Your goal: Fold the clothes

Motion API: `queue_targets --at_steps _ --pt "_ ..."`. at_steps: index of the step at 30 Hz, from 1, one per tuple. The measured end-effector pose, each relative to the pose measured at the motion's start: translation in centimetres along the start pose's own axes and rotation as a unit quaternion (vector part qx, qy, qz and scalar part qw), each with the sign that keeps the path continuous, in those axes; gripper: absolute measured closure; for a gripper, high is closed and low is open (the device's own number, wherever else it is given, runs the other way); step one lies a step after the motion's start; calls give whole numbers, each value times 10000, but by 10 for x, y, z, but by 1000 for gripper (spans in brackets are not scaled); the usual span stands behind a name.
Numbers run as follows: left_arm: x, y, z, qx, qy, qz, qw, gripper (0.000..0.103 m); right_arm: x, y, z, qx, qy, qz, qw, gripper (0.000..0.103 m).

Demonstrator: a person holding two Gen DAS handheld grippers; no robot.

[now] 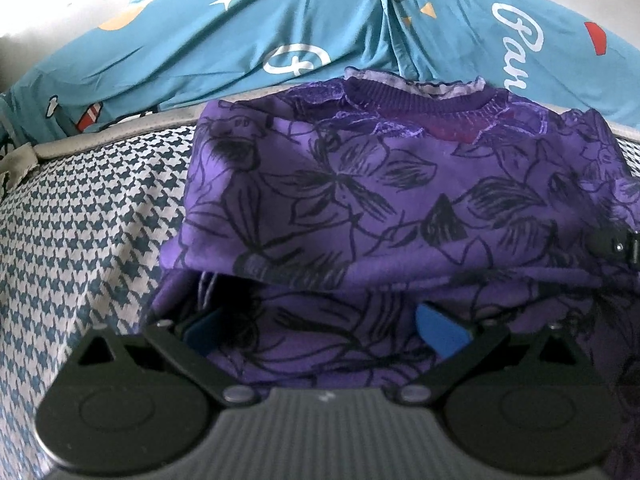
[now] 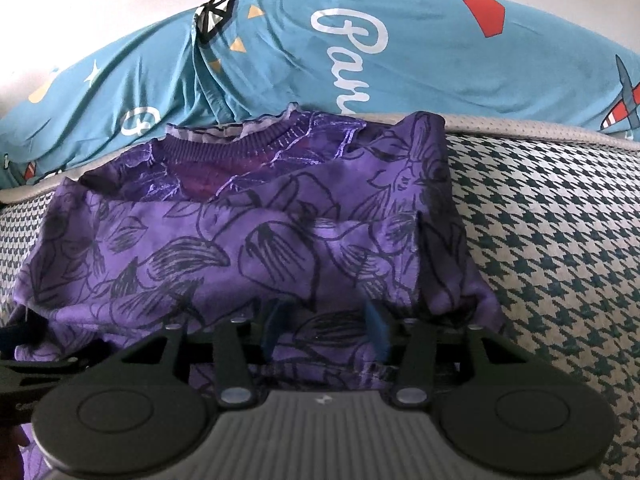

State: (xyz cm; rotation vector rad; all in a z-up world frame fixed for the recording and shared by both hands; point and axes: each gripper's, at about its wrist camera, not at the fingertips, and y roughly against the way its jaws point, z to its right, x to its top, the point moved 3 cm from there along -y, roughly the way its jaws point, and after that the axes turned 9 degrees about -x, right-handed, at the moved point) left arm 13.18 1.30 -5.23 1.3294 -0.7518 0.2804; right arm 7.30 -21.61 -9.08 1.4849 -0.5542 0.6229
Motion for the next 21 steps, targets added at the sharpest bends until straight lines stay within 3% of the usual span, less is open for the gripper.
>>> queue_targets --at_steps 10,15,21 --pt "1 0 -1 16 29 -18 10000 0 1 0 -4 -19 29 -24 10000 51" --pt "1 0 0 23 43 -23 10000 0 -1 0 -8 -48 109 -12 9999 38" --pt "1 1 1 61 33 -13 10000 0 -2 0 -13 -82 205 4 9998 35"
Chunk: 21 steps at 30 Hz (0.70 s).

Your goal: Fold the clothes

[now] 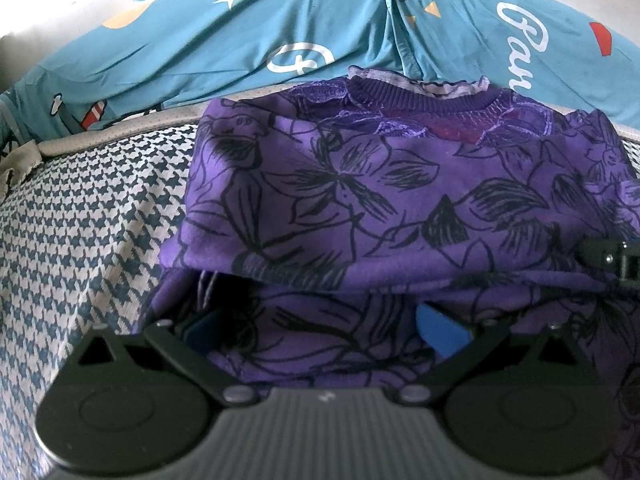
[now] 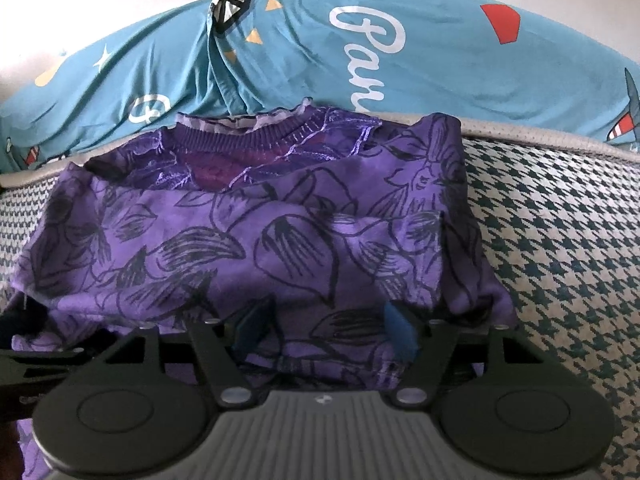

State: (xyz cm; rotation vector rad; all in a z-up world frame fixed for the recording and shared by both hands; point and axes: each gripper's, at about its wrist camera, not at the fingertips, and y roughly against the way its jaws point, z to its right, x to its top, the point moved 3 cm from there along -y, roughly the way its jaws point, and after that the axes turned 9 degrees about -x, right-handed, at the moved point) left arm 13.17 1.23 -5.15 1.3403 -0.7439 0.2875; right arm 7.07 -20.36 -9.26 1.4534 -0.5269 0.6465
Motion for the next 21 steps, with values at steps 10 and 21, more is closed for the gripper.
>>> queue_targets --at_steps 10,21 --pt "1 -1 -1 -1 63 -43 10000 0 5 6 -1 33 -85 -66 9999 35" --pt "1 -1 0 9 94 -73 9999 0 8 20 29 122 -608 -172 9979 34"
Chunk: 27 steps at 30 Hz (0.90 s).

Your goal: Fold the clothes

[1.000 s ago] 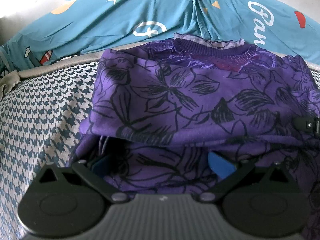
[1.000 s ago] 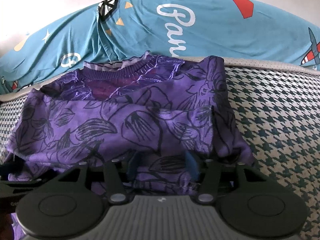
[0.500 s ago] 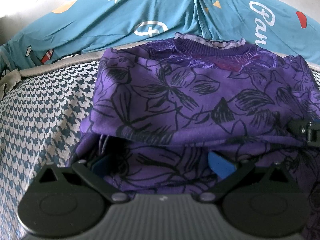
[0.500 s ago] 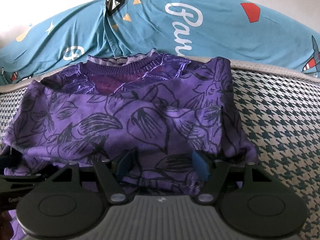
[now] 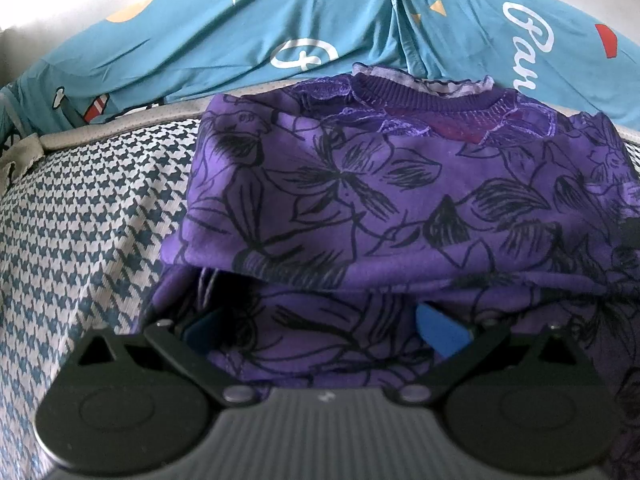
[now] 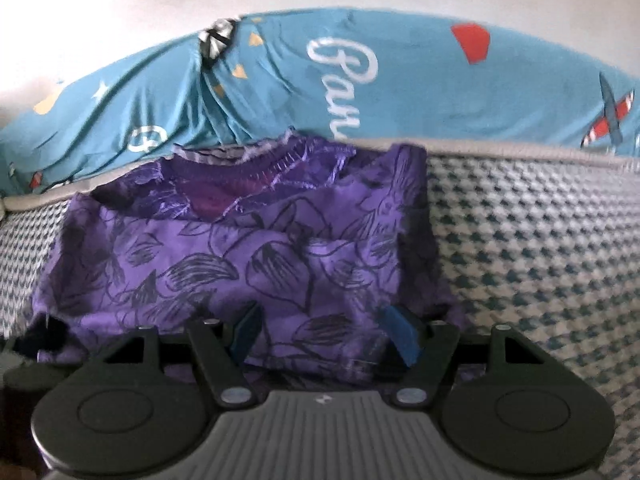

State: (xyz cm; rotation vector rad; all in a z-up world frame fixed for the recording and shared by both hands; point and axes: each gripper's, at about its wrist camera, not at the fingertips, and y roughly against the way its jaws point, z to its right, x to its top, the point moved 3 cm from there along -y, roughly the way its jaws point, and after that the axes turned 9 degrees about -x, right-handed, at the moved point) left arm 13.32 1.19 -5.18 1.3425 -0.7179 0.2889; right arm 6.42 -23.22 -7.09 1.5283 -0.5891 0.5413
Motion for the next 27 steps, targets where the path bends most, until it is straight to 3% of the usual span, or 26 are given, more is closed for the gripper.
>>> queue_targets --at_steps 10,13,14,15,17,20,22,27 --pt "-1 2 1 13 -14 18 10000 0 2 11 30 -36 -442 -36 9990 35" --pt "-1 3 1 17 20 29 10000 0 4 7 35 -70 -497 2 9987 45" --pt "-1 4 1 14 53 31 10000 0 5 7 36 -69 -506 22 9987 53" --pt "-1 5 1 5 90 38 10000 0 6 6 37 -56 -527 25 9986 68" --pt "0 8 2 -67 139 75 9999 0 7 4 40 4 -612 -13 9981 84" --pt "0 12 3 -189 156 156 9996 1 10 2 46 45 -744 13 9972 91" --pt "2 14 2 -230 183 177 9994 11 11 3 50 6 -748 128 9971 93" --pt "4 18 -1 -303 227 233 9990 25 14 7 60 50 -917 240 9955 94"
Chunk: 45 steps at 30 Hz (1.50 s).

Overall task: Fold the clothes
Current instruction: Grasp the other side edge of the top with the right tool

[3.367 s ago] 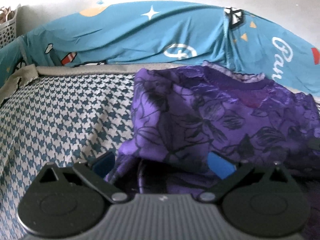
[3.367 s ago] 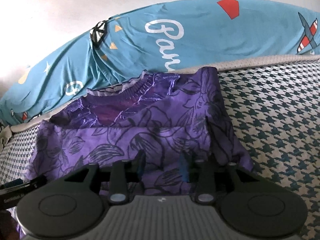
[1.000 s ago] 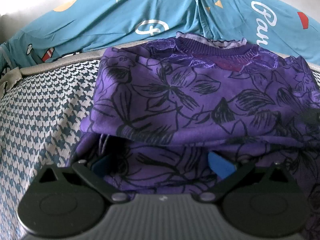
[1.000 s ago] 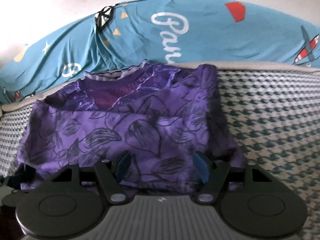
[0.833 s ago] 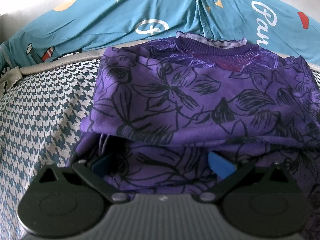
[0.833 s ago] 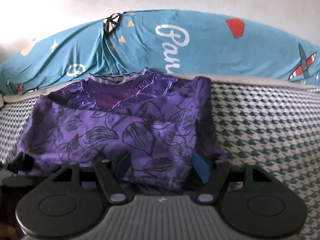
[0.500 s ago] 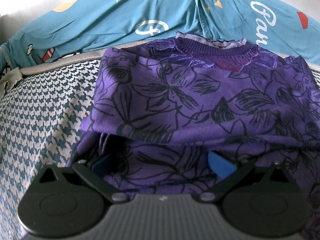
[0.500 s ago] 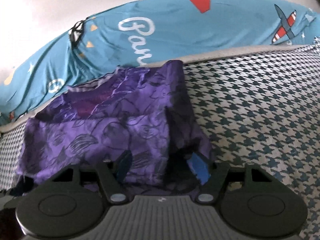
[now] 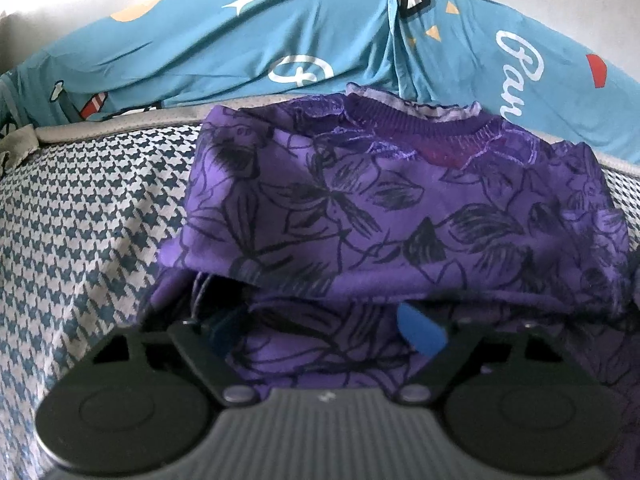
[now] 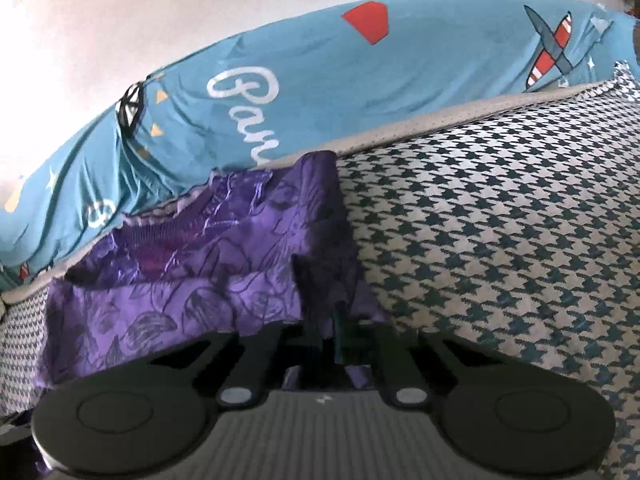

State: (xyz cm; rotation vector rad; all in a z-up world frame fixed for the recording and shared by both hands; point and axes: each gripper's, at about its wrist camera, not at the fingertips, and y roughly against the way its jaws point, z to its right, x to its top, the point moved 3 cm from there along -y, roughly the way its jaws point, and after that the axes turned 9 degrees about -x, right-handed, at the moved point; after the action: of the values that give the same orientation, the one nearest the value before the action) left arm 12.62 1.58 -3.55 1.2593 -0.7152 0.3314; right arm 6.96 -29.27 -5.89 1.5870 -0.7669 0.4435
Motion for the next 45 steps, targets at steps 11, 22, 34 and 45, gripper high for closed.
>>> queue_targets --at_steps 11,22,34,45 --pt "5 12 -5 202 -144 252 9994 41 4 -10 0 262 -157 -52 9995 85" --pt "7 14 -12 317 -85 248 9992 13 9 -8 -2 645 -66 55 9979 52" --pt "6 14 -13 380 -125 214 9990 6 9 -21 -2 615 6 -82 9981 44" --pt "6 11 -15 470 -131 173 9987 1 11 -34 -3 488 108 -98 9987 40"
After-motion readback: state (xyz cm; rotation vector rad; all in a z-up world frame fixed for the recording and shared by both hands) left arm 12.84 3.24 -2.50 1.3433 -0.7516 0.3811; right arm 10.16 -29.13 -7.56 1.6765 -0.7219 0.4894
